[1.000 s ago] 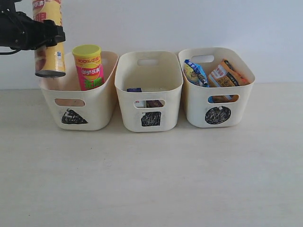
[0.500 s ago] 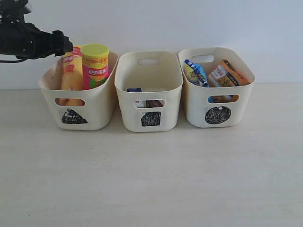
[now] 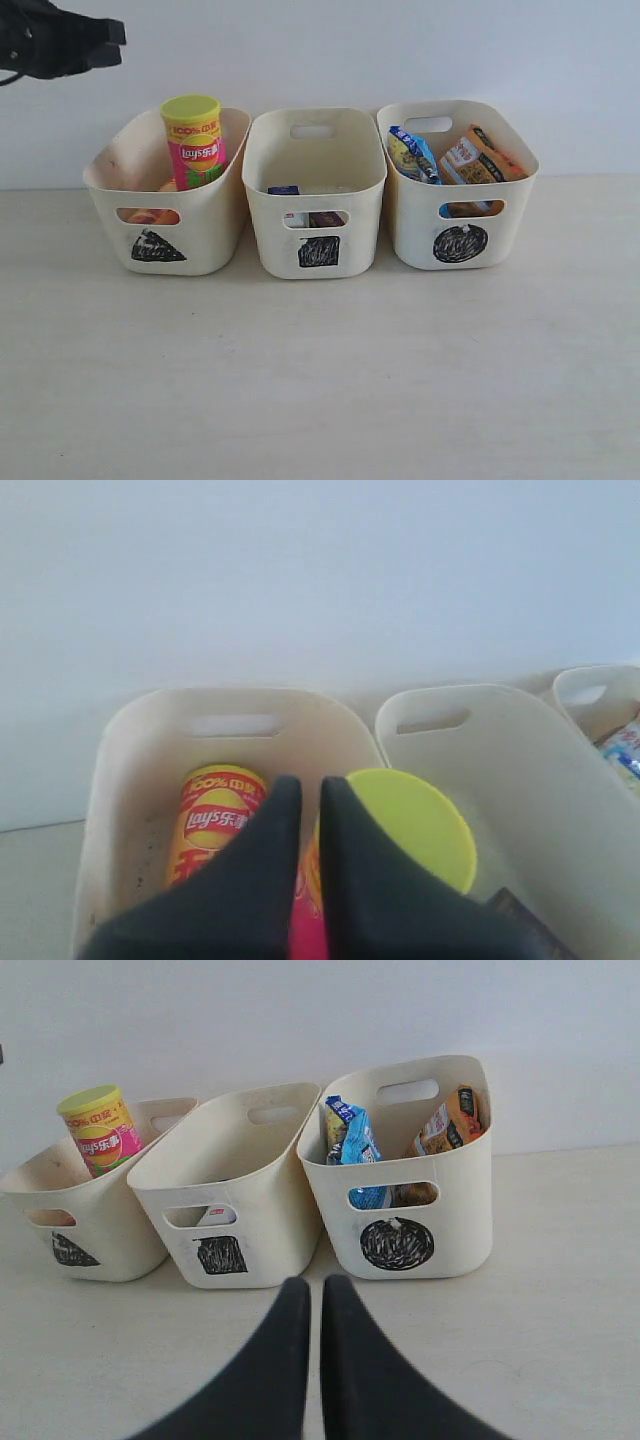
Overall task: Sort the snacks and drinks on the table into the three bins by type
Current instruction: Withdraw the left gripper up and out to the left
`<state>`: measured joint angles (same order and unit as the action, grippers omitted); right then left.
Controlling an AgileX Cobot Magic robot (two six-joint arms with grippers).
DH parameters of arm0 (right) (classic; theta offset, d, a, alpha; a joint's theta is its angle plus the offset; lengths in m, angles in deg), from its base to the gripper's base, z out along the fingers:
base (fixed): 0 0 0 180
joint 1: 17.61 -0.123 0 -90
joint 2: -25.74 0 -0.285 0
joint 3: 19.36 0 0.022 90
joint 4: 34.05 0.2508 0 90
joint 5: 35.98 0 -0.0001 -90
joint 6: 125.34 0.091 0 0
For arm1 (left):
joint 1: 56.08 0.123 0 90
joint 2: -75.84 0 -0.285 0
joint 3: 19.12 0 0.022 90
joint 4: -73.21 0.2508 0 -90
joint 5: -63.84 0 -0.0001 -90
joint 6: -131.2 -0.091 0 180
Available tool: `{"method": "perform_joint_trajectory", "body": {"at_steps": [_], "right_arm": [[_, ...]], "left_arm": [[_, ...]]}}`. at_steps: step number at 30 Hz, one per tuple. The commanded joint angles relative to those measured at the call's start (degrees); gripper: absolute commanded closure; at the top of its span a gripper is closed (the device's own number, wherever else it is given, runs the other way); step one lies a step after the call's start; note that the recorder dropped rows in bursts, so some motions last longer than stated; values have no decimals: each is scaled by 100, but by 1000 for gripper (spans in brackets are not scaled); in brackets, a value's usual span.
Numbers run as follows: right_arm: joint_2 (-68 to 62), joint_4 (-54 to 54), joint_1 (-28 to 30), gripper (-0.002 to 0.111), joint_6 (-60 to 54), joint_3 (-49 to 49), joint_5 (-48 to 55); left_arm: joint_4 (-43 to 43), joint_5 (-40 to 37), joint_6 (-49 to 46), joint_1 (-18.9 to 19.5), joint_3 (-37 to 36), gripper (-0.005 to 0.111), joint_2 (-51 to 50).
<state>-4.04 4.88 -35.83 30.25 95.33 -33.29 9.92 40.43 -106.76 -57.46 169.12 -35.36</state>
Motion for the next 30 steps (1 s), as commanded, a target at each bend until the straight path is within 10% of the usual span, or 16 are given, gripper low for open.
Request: {"method": "perform_joint_trajectory", "body": {"at_steps": [1, 30], "right_arm": [[11, -28, -4, 108, -65, -3, -52], [11, -28, -4, 108, -11, -3, -36]], "left_arm": [[9, -325, 202, 112, -303, 103, 653], [-55, 142, 1339, 163, -3564, 103, 6887]]}}
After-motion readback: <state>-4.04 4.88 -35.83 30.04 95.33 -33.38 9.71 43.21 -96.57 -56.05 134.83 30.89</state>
